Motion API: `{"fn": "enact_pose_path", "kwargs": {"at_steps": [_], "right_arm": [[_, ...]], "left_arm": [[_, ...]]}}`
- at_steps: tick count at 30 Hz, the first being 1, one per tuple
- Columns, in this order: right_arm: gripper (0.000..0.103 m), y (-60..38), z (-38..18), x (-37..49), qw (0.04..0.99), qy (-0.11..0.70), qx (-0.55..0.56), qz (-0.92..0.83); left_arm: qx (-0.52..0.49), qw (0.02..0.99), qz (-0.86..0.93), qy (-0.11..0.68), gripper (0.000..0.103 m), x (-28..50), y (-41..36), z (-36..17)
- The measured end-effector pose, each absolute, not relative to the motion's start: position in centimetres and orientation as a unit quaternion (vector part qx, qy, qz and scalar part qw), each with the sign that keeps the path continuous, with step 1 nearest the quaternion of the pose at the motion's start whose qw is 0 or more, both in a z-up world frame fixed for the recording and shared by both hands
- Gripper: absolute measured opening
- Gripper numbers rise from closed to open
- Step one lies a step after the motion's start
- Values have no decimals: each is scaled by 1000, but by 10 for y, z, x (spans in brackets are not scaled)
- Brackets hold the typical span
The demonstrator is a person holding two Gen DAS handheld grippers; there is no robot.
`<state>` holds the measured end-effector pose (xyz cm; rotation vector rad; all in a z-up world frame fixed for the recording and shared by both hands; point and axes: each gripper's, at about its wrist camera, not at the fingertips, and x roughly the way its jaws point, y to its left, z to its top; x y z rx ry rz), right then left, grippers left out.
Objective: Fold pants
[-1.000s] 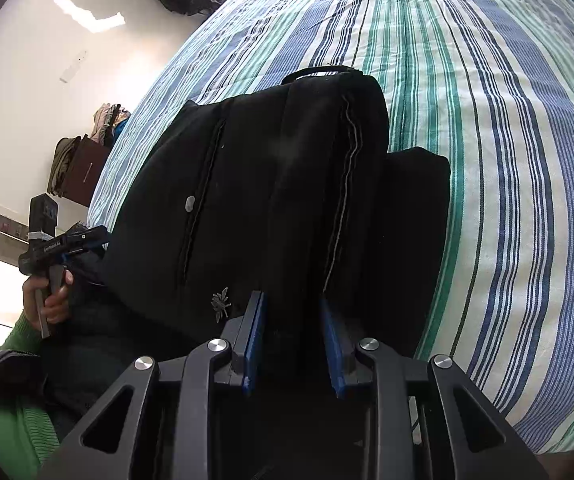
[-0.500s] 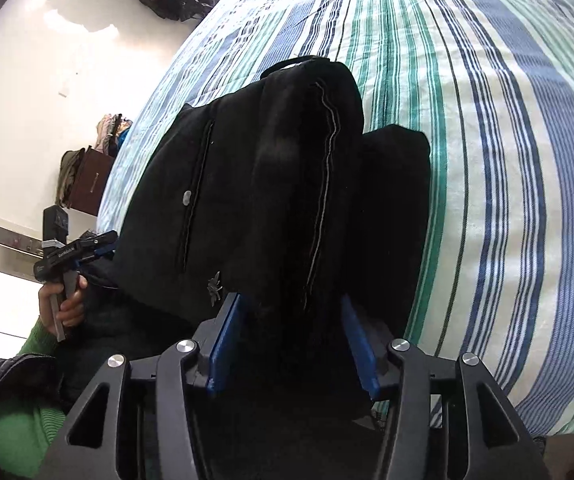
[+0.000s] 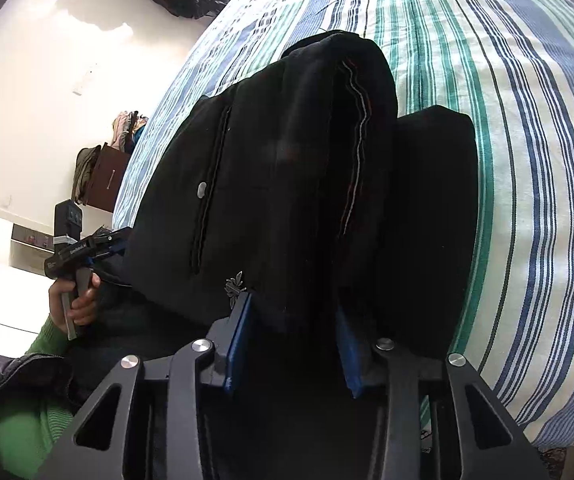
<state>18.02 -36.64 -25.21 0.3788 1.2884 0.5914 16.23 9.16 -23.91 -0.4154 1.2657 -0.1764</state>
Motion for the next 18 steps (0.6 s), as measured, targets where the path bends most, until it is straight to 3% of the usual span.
{"fn": "enact_pose_path", "kwargs": {"at_steps": [7,11,13,18], "right_arm": [[24,-346,-201,171,787,560,100,238],[10,-360,-164,161,809,536,88,224],[10,-370,-151,155,813,530,90,223],[10,-383,-191,154,804,568,46,167]], "left_arm": [[-180,785,-80,588,84,163,87,-236],[-169,796,-90,574,84,159,80,-223],[-160,803,-98,566,84,158,73,-217],[-131,805,-125,565,84,158,47,-211]]}}
